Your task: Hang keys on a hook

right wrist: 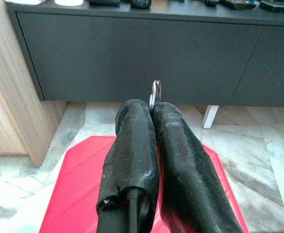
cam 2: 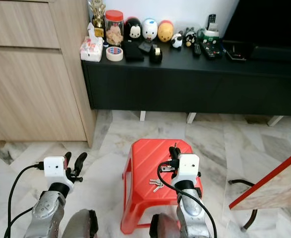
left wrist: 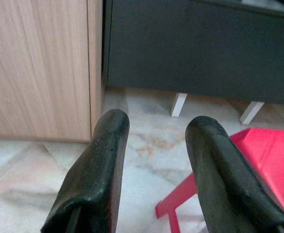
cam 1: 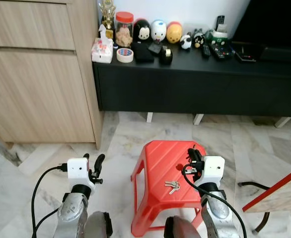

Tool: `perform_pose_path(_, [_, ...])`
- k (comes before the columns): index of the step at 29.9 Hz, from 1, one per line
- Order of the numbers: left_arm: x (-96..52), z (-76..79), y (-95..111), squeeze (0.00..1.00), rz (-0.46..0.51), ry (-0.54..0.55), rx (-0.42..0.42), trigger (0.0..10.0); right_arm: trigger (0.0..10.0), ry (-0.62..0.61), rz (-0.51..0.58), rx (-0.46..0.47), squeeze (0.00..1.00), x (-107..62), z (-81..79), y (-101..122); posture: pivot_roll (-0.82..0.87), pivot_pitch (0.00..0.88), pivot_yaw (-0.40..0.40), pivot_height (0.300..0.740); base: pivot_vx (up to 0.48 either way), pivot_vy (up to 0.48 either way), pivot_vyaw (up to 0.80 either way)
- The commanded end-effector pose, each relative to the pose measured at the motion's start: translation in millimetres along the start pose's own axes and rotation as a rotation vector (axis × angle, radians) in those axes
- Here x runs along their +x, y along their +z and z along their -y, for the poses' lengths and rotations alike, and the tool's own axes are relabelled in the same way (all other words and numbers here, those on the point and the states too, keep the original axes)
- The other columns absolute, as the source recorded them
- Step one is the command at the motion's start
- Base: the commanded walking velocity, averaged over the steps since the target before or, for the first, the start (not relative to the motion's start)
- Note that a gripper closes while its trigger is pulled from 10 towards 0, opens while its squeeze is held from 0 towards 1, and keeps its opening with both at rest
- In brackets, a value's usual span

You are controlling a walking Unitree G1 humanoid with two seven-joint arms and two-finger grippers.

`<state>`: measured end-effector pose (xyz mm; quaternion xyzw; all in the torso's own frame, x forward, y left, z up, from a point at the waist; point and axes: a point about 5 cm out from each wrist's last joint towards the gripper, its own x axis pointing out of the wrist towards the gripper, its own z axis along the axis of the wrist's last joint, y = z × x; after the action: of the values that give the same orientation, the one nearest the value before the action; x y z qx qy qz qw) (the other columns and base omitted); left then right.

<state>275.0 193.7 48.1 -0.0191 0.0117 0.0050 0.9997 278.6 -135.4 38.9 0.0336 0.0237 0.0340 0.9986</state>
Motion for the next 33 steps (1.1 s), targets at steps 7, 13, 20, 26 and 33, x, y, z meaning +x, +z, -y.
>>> perform_pose_path(7, [1.3, 1.7, -0.3, 0.0, 0.02, -0.001, -0.023, 10.0, 10.0, -0.016, 0.005, 0.003, 0.0, 3.4, 3.2, 4.2, 0.05, 0.022, -0.136, 0.726, 0.0, 0.0, 0.0])
perform_pose_path(13, [0.8, 3.5, -0.8, 0.0, 0.026, 0.003, -0.047, 10.0, 10.0, -0.018, -0.005, -0.001, 0.0, 3.5, 3.0, 1.7, 0.06, 0.003, -0.134, 0.74, 0.0, 0.0, 0.0])
perform_pose_path(20, [1.0, 2.9, 0.4, 0.0, 0.043, 0.004, -0.05, 10.0, 10.0, -0.019, -0.001, 0.006, 0.0, 5.0, 2.9, 2.9, 0.06, 0.0, -0.137, 0.74, 0.0, 0.0, 0.0])
perform_pose_path(26, [-1.7, 4.0, -2.9, 0.0, 0.035, 0.009, -0.055, 10.0, 10.0, -0.032, -0.038, 0.031, 0.0, 3.5, 4.6, -3.7, 0.06, 0.0, -0.148, 0.74, 0.0, 0.0, 0.0])
perform_pose_path(33, [-0.7, 4.0, -2.0, 0.0, 0.043, -0.004, -0.06, 10.0, 10.0, -0.043, -0.026, 0.035, 0.0, 8.7, 4.4, 1.4, 0.05, 0.0, -0.137, 0.74, 0.0, 0.0, 0.0])
